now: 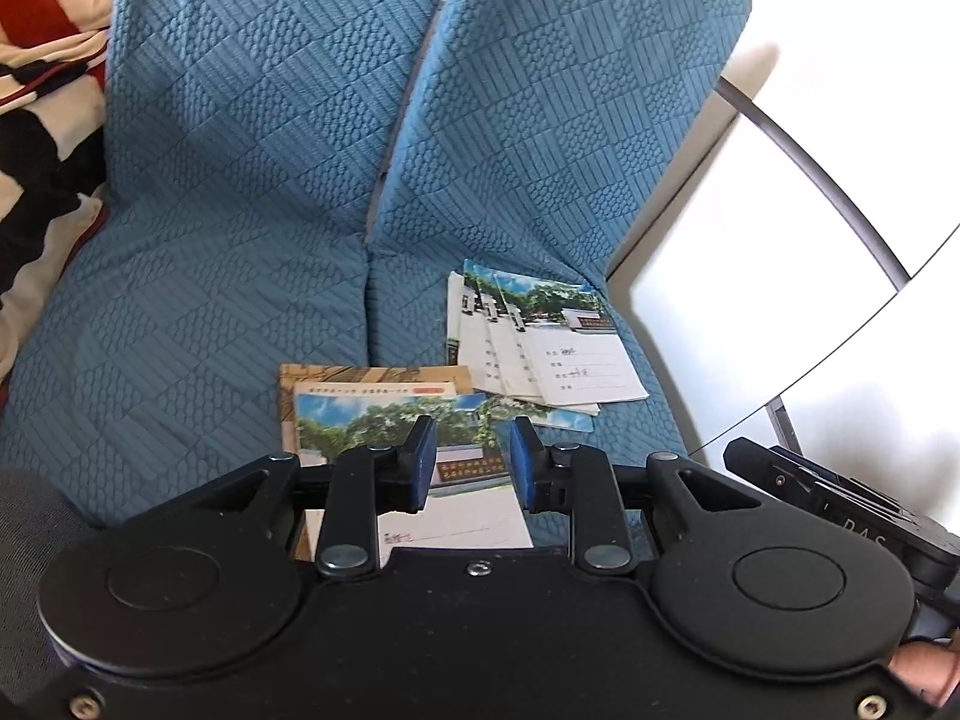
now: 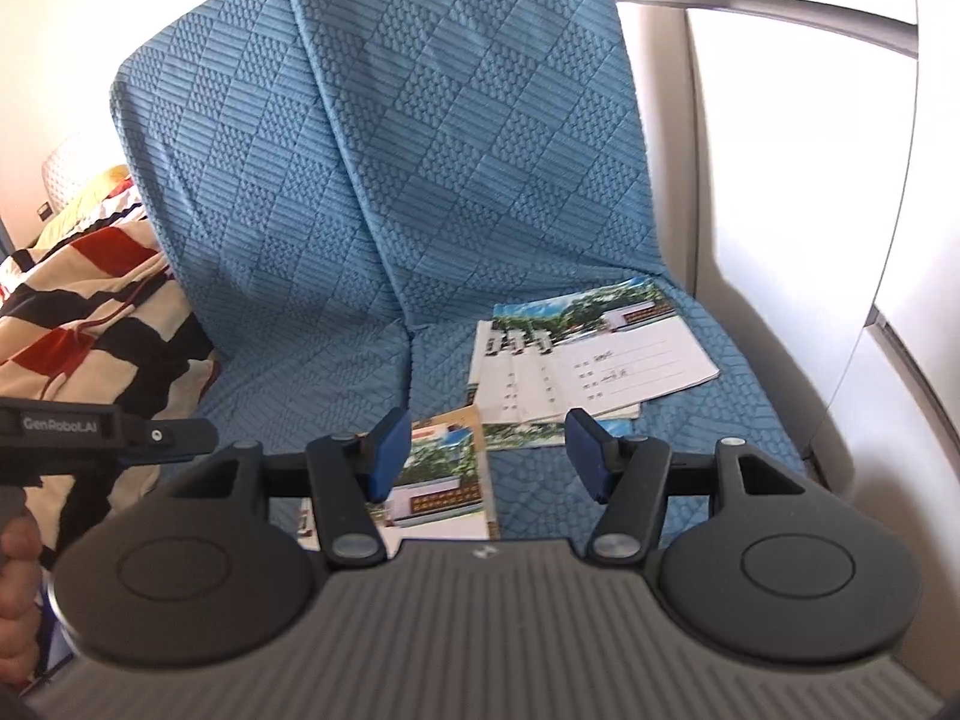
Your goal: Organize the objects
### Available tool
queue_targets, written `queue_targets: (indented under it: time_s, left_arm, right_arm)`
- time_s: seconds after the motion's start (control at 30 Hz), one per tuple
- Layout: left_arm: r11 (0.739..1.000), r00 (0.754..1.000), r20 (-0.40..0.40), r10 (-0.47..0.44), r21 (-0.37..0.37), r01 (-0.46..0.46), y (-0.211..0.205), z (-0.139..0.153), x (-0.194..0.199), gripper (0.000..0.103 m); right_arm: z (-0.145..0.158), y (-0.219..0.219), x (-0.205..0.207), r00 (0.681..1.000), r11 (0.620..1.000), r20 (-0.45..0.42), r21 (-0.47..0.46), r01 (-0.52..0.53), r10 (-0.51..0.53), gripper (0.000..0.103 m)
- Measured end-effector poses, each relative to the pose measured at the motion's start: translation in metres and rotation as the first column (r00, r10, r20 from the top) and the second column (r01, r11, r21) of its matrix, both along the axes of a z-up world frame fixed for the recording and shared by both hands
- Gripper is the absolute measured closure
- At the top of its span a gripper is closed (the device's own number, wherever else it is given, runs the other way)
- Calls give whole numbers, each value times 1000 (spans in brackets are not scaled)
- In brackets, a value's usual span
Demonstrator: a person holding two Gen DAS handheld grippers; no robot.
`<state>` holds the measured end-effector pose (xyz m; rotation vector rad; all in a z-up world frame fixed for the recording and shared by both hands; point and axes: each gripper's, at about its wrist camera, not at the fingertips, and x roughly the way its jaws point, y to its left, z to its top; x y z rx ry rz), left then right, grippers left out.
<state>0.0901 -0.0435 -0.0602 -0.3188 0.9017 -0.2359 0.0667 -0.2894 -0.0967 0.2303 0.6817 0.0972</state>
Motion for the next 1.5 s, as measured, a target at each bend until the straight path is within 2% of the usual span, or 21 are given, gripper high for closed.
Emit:
queue_targets:
  time_s: [0.5,0.87,1.07,1.2,1.5]
  left_arm:
    - [999,999,-19,-45,22,46,-41,-5,27,79]
    - [995,993,-54,-102,-14,101,-76,-21,59,79]
    - [991,988,-90,-126,-63,121,-100,-45,91,79]
    - [989,983,-120,-136,-71,128,-118,-69,111,79]
    - [975,964,-190,-187,-155,158,-144,-123,163,78]
  right_arm:
    - [-15,-39,11,998,998,0,14,68,-68,44]
    - [-38,-73,21,989,989,-28,19,144,-144,44]
    - [-57,-90,34,984,985,-61,32,172,-169,44]
    - [-76,-99,47,978,982,-92,12,188,-186,44]
    - [-111,-115,90,968,978,-155,47,204,-195,44]
